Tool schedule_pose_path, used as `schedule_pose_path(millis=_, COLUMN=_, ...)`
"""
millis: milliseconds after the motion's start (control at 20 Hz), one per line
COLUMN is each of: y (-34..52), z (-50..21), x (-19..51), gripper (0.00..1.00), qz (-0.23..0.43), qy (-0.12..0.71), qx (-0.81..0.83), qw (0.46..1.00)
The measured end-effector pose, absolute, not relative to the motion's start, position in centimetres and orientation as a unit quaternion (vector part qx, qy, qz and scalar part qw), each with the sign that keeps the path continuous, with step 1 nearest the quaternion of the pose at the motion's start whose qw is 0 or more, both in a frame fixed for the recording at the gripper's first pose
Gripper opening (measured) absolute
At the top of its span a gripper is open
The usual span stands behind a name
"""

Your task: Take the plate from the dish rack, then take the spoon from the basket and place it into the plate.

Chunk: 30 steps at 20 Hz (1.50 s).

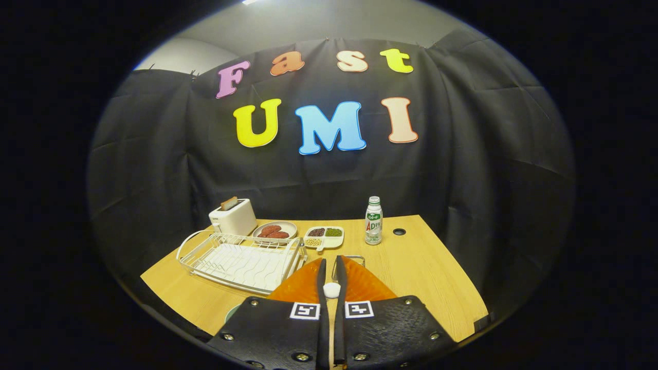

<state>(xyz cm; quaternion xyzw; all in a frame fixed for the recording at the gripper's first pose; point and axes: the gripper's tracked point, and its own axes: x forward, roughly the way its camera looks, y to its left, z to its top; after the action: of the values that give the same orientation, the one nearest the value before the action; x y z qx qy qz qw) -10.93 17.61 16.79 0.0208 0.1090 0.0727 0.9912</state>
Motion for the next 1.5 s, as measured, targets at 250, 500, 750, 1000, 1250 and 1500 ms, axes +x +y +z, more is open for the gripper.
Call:
schedule_pose_path(millis=250, y=22.3, z=14.7, x=-11.0, gripper=0.04, qz=0.121, qy=0.139, qx=0.009, qw=0.983)
schedule_pose_path(millis=500, y=27.2, z=12.4, x=-10.9, gripper=0.04, qz=0.172, qy=0.164, qx=-0.011, qw=0.971)
schedule_pose_path(millis=750, y=30.1, z=10.3, x=-10.9, gripper=0.04, qz=0.203, qy=0.184, qx=-0.028, qw=0.961)
schedule_pose_path(millis=1000, y=32.2, z=8.2, x=-10.5, gripper=0.04, qz=0.225, qy=0.206, qx=-0.042, qw=0.951)
schedule_pose_path(millis=1250, y=34.2, z=6.7, x=-10.3, gripper=0.04, qz=0.244, qy=0.23, qx=-0.053, qw=0.941)
schedule_pose_path(millis=1500, y=35.8, z=5.9, x=-9.7, gripper=0.05, qz=0.257, qy=0.241, qx=-0.063, qw=0.934)
